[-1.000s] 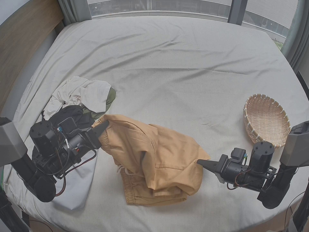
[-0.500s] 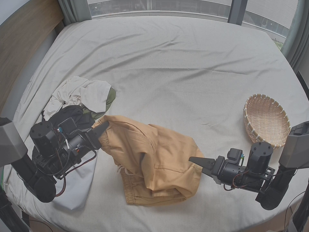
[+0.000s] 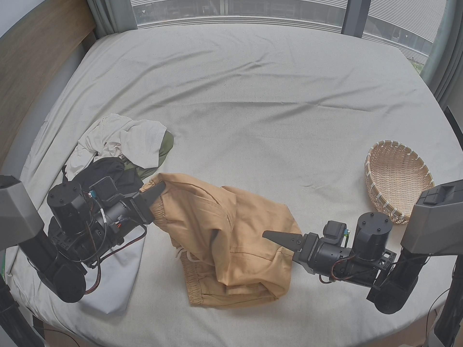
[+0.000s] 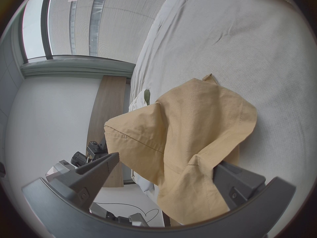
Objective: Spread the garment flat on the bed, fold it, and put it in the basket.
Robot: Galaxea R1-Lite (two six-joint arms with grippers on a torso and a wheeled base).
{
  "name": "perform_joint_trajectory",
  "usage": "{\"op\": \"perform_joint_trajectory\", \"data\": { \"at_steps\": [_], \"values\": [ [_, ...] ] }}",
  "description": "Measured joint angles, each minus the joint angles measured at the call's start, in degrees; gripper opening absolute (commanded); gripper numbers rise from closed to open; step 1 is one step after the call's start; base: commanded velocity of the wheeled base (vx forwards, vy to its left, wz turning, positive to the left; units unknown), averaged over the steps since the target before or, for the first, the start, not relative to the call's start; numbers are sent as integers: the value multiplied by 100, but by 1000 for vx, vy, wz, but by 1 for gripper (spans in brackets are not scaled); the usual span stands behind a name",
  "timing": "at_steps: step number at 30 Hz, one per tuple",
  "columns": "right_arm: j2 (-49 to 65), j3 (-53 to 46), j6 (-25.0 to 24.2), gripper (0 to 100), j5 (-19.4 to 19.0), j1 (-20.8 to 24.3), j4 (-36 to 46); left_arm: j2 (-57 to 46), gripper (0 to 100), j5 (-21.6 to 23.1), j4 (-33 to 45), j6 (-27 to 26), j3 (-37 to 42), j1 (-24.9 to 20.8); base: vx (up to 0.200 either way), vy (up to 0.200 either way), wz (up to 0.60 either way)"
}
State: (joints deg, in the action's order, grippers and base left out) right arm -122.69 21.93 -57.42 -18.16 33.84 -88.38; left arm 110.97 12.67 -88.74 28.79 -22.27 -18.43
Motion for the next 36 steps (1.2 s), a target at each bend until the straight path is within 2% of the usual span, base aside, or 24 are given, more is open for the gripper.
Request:
{"op": "perform_joint_trajectory", "data": {
  "at_steps": [5, 6, 11, 16, 21, 28, 35, 36],
  "values": [
    [-28, -22, 0, 100, 55, -33, -5, 5, 0, 0, -2, 0, 4, 7, 0, 0, 0],
    [-28, -27, 2, 0, 76, -60, -7, 5, 0, 0, -2, 0, 4, 7, 0, 0, 0],
    [-7, -44, 9, 0, 282, -173, -7, 5, 0, -2, -2, 0, 22, 7, 0, 0, 0],
    [118, -66, 9, 0, 308, -291, -2, 5, 0, -2, 0, 0, 37, 7, 0, 0, 0],
    [373, -208, 0, 0, 216, -471, 0, 17, 0, 0, -2, 0, 43, 13, 0, 0, 0],
    [660, -410, -13, 0, -173, -837, 0, 38, 0, -66, -2, 0, 43, 39, 0, 0, 0],
    [629, -484, 5, 0, -250, -785, -2, 41, 0, -93, -2, 0, 50, 44, 0, 0, 0],
    [585, -473, 22, 100, -257, -735, -2, 44, 0, -95, 0, 0, 54, 44, 0, 0, 0]
  ]
}}
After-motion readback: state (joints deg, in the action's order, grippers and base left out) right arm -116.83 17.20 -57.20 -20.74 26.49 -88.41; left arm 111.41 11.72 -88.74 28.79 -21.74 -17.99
